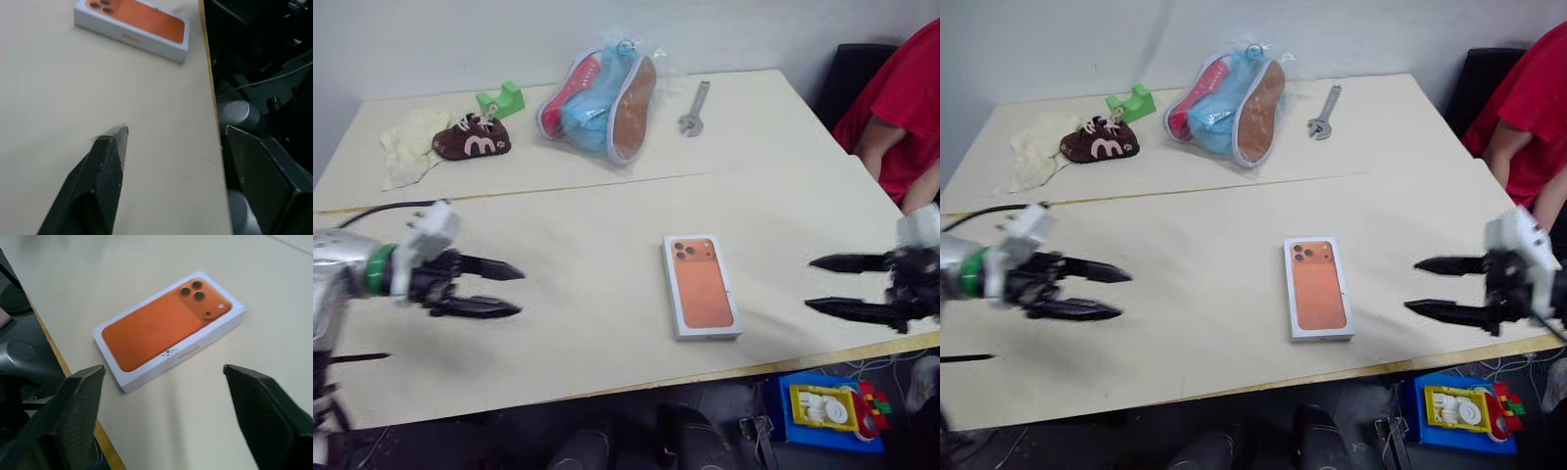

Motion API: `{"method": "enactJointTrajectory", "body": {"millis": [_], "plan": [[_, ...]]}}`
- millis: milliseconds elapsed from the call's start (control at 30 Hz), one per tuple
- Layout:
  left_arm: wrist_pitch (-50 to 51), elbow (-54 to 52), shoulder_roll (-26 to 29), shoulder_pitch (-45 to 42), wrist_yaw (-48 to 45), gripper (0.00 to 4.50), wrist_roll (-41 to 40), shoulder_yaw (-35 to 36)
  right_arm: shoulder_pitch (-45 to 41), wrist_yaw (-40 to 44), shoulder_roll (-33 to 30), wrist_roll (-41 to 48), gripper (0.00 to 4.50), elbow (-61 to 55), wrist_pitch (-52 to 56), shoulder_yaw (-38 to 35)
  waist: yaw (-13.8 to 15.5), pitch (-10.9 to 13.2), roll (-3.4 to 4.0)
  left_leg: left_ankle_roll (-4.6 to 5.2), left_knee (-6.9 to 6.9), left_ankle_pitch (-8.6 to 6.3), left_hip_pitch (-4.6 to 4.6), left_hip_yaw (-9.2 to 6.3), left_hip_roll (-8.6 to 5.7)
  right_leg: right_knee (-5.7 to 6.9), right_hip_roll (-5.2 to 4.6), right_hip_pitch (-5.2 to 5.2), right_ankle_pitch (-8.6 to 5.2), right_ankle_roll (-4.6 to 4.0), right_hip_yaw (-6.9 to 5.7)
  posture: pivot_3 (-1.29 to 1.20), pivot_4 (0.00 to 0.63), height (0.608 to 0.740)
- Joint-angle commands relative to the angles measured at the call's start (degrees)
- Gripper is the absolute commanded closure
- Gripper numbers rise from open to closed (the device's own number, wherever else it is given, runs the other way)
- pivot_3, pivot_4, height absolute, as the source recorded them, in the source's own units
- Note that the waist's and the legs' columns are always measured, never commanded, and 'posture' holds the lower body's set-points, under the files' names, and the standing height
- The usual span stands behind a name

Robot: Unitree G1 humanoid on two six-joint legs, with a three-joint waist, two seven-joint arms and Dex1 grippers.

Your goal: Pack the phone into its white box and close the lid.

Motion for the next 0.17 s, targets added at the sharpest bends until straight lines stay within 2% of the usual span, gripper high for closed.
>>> {"method": "enactJointTrajectory", "body": {"millis": [33, 167], "plan": [[3.5, -6.2, 1.4, 4.5, 1.2, 0.5, -4.5, 8.1, -5.2, 3.5, -1.3, -1.4, 0.04, 4.4, -3.0, 1.9, 0.7, 0.0, -0.02, 0.0, -0.01, 0.0, -0.03, -0.01, 0.09, -0.07, 0.05, -0.01, 0.0, -0.01, -0.06, 0.0, 0.15, 0.74], [3.4, -8.7, 0.2, 7.0, 3.5, 0.5, -7.2, 10.3, -8.7, 3.4, 0.5, -3.6, 0.04, 5.5, -5.2, 5.1, 1.1, 0.0, 0.02, -0.04, 0.01, 0.0, -0.1, -0.01, 0.18, -0.01, 0.08, -0.06, -0.01, -0.01, -0.1, 0.0, 0.15, 0.74]]}}
